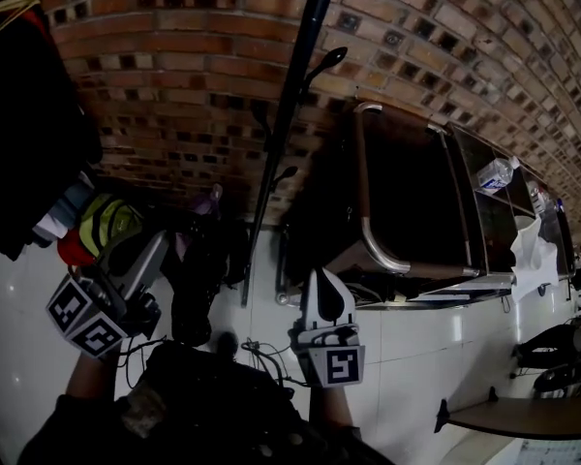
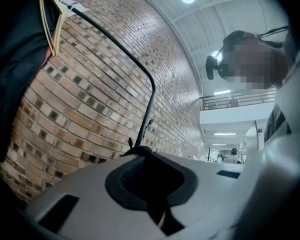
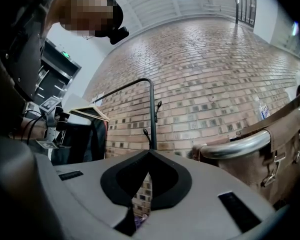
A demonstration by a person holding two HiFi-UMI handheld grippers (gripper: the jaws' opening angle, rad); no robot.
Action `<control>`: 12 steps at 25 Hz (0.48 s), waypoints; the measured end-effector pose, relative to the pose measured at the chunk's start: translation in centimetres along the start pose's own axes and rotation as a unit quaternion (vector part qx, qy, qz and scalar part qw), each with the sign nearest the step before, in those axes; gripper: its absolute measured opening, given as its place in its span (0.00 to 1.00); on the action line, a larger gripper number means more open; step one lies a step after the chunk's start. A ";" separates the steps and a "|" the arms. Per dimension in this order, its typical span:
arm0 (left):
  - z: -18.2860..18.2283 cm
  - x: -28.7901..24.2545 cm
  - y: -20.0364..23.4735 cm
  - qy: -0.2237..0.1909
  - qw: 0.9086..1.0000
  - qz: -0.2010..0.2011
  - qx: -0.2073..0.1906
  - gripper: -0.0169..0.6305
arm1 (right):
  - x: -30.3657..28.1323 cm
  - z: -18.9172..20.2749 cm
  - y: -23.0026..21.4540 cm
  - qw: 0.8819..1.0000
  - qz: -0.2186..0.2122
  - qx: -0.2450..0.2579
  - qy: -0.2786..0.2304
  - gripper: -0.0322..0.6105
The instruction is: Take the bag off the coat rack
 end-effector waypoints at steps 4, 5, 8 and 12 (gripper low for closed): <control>0.8 3.2 -0.4 0.017 1.000 0.007 -0.005 0.06 | 0.6 -0.2 2.7 1.000 0.009 0.004 -0.003 0.06; 1.0 4.1 -0.5 0.020 1.000 0.009 -0.006 0.06 | 0.7 -0.4 3.6 1.000 0.014 0.006 -0.006 0.06; 1.4 7.3 -0.1 0.026 1.000 0.003 0.000 0.06 | 1.4 -0.9 6.5 0.999 0.030 0.011 -0.013 0.06; 2.1 11.5 0.2 0.042 0.999 0.005 -0.005 0.06 | 2.7 -0.7 10.5 0.999 0.039 0.016 -0.004 0.06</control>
Point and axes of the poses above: the fingertips, and each gripper's own axes: x backward along the fingers, y to its left, z out of its underside, the point moved 3 cm from there along x, backward along the fingers, and after that the axes turned 4 degrees about -y, right-handed, at the moved point
